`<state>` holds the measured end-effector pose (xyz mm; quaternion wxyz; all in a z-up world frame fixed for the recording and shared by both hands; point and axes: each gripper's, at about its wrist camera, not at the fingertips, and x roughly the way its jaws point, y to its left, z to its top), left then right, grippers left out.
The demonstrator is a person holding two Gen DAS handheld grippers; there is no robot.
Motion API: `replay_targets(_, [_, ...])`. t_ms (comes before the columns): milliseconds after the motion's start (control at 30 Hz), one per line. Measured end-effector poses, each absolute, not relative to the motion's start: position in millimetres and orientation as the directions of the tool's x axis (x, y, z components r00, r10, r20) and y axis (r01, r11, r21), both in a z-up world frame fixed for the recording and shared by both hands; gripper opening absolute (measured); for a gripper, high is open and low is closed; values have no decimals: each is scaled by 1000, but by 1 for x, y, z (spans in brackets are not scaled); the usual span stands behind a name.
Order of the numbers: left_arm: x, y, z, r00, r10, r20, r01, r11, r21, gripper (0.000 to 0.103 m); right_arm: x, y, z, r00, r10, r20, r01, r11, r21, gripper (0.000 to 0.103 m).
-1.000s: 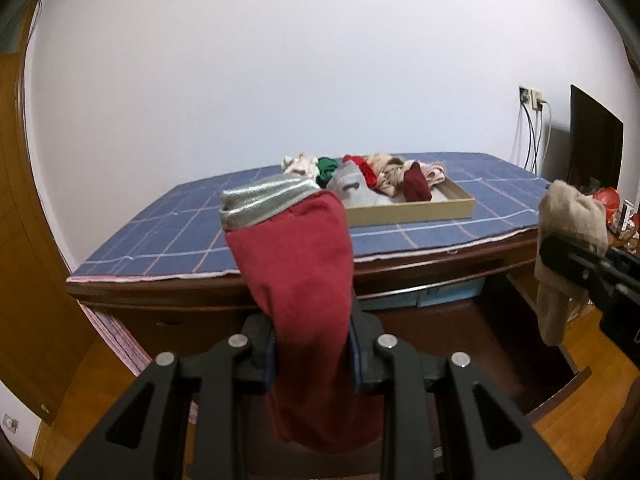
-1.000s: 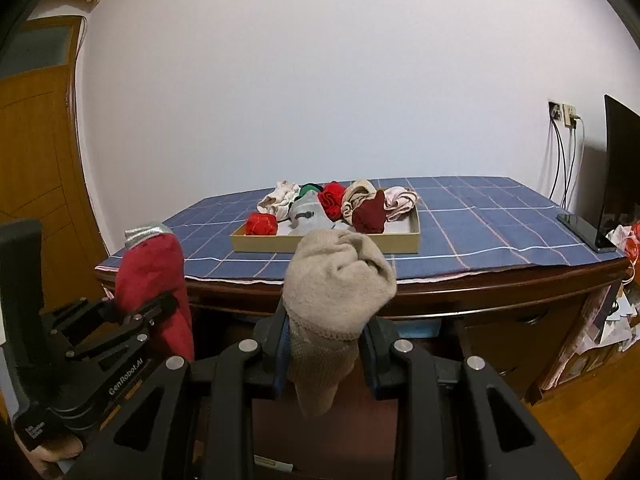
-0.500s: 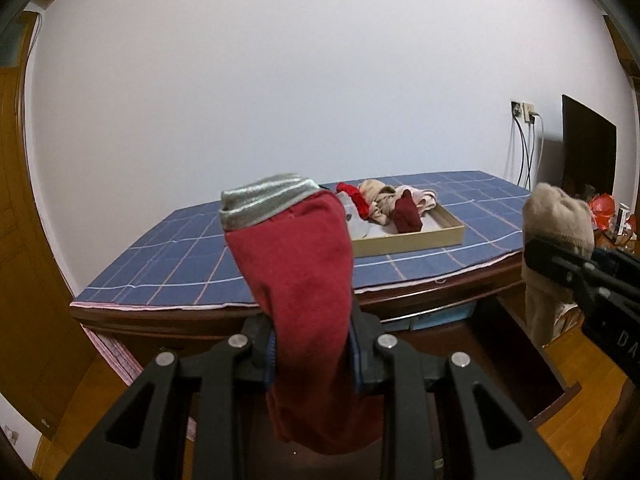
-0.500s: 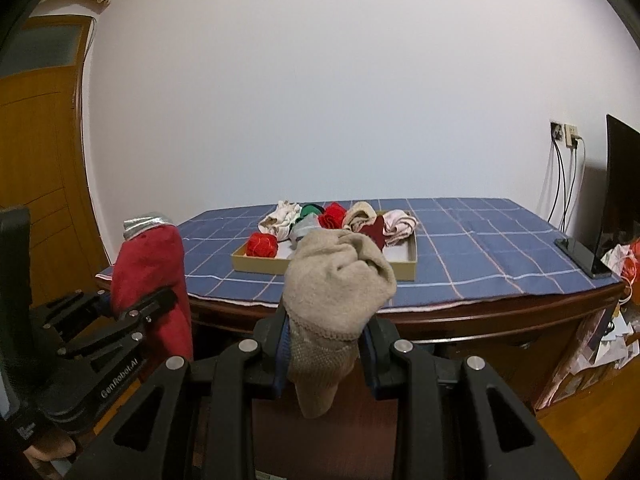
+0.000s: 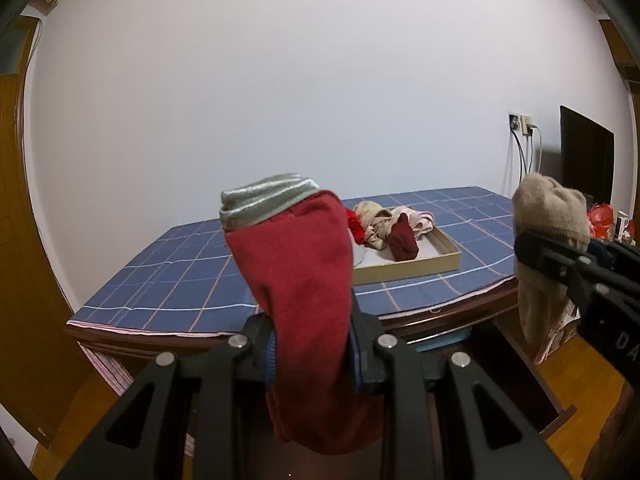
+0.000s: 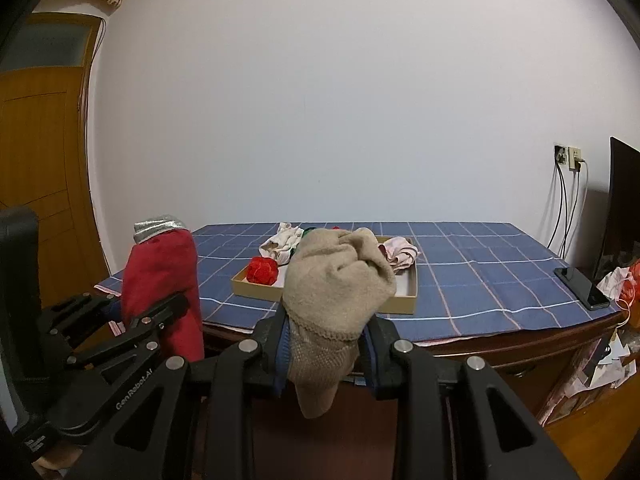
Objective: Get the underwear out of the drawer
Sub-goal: 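Lift the dark red cloth and beige sock out of the drawer with both tools, then carry the dark red cloth and beige sock in both tools over the tray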
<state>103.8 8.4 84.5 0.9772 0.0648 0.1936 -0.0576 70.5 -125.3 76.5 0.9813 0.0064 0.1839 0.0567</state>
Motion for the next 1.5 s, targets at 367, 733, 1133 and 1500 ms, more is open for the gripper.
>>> replay_targets(367, [110, 6, 92, 926, -88, -366, 133, 986, 101, 25, 74, -123, 87, 935, 112, -338, -115, 993, 11, 32])
replay_targets(733, [122, -1, 100, 937, -82, -339, 125, 987, 105, 25, 86, -124, 88, 930, 113, -350, -117, 993, 10, 32])
replay_targets(1133, [151, -10, 90, 929, -81, -360, 115, 991, 74, 25, 109, -124, 90, 925, 90, -370, -102, 995, -13, 32])
replay_targets(1500, [196, -18, 78, 909, -93, -406, 121, 992, 44, 25, 154, -136, 76, 901, 78, -426, -84, 996, 4, 32])
